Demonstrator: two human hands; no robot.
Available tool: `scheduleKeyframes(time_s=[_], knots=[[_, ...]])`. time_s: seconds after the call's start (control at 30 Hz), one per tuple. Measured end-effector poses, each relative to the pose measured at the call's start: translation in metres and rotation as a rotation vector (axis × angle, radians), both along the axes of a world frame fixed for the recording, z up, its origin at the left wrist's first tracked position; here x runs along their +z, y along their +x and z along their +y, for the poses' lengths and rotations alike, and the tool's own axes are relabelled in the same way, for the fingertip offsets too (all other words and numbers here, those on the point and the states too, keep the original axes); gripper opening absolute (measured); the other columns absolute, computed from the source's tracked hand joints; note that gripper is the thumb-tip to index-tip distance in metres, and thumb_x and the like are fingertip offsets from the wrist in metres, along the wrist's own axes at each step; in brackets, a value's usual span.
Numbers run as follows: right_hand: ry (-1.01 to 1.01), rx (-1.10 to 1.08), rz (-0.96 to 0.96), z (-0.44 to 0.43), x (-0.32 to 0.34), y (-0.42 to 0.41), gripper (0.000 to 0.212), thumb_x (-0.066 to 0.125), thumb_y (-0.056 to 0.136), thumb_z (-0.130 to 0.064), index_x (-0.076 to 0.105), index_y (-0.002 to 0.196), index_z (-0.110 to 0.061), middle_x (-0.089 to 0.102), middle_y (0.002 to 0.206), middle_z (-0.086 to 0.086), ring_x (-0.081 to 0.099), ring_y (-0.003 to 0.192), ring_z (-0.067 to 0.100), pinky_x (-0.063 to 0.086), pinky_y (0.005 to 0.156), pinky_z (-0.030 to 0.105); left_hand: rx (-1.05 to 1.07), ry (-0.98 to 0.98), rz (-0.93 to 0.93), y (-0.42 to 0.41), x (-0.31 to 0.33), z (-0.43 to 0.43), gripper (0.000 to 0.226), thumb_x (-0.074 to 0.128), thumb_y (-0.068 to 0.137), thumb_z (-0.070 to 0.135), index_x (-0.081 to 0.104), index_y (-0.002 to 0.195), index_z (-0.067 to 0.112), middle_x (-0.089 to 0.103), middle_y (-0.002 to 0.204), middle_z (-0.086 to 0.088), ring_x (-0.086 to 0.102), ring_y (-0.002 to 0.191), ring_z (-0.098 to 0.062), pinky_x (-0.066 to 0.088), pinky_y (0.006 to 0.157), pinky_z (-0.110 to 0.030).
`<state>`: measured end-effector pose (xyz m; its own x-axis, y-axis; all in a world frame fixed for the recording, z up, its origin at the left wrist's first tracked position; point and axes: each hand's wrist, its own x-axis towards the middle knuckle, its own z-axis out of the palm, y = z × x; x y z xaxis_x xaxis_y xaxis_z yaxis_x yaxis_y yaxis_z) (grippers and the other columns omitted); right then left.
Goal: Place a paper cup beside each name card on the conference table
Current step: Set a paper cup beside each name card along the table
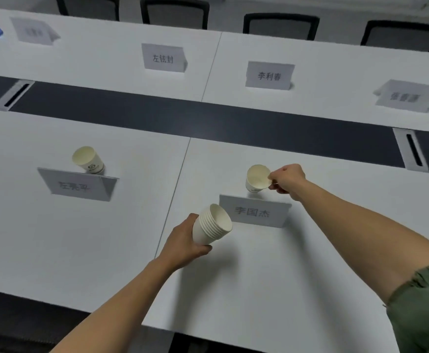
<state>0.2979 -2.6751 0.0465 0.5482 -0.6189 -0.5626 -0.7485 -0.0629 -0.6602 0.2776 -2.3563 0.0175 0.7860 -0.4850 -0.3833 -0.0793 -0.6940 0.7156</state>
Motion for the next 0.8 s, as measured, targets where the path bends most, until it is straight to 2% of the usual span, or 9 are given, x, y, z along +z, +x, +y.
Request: scheduleKeyframes(time_s=[0.17,0.33,0.43,0.53,0.67,0.8], knots=[[-0.022,-0.038,0.094,0.005,-0.035,0.018,0.012,0.067,0.088,-0.004,0.067,0.098,0.003,0.071,0.081,0.019,0.070,0.067,0.025,0.062,0.072,0.036,0.008,0.017,0.014,0.012,-0.016,0.001,0.059,0.080,0.065,0.027,0.049,0.115,0.029,0.061,0.097,0.011,0.061,0.085,-0.013,0.054,0.069,-0.032],[-0.020,-0.058,0.123,0.006,-0.041,0.021,0.015,0.068,0.088,-0.004,0.066,0.101,0.004,0.072,0.087,0.023,0.067,0.062,0.025,0.061,0.065,0.034,-0.027,0.035,-0.001,0.016,-0.022,0.000,0.060,0.079,0.064,0.031,0.049,0.117,0.028,0.061,0.101,0.008,0.062,0.088,-0.017,0.056,0.073,-0.039],[-0.027,-0.048,0.116,0.005,-0.033,0.017,0.018,0.071,0.088,-0.008,0.065,0.101,0.003,0.071,0.090,0.020,0.068,0.065,0.023,0.062,0.070,0.036,-0.048,0.035,-0.019,0.016,-0.019,-0.004,0.061,0.078,0.064,0.031,0.050,0.118,0.027,0.061,0.103,0.007,0.061,0.090,-0.018,0.056,0.075,-0.040],[-0.090,-0.013,0.076,0.000,-0.019,0.002,0.020,0.071,0.089,-0.013,0.065,0.103,-0.002,0.068,0.097,0.013,0.071,0.077,0.023,0.062,0.077,0.039,-0.091,0.038,-0.056,0.015,-0.009,-0.012,0.060,0.078,0.065,0.029,0.050,0.118,0.026,0.061,0.105,0.006,0.061,0.091,-0.018,0.056,0.076,-0.041],[-0.225,0.044,0.029,-0.007,0.009,-0.033,0.010,0.069,0.087,-0.017,0.065,0.092,-0.008,0.070,0.091,0.010,0.072,0.087,0.030,0.059,0.084,0.048,-0.189,0.038,-0.148,0.009,0.012,-0.032,0.061,0.078,0.065,0.030,0.050,0.118,0.028,0.060,0.107,0.007,0.059,0.093,-0.018,0.056,0.076,-0.041],[-0.367,0.085,0.006,-0.022,0.039,-0.082,0.012,0.067,0.089,-0.026,0.063,0.095,-0.016,0.068,0.101,0.006,0.067,0.090,0.026,0.058,0.084,0.044,-0.272,-0.009,-0.227,-0.010,0.042,-0.064,0.060,0.078,0.067,0.026,0.051,0.121,0.030,0.061,0.110,0.008,0.060,0.093,-0.018,0.056,0.075,-0.037]])
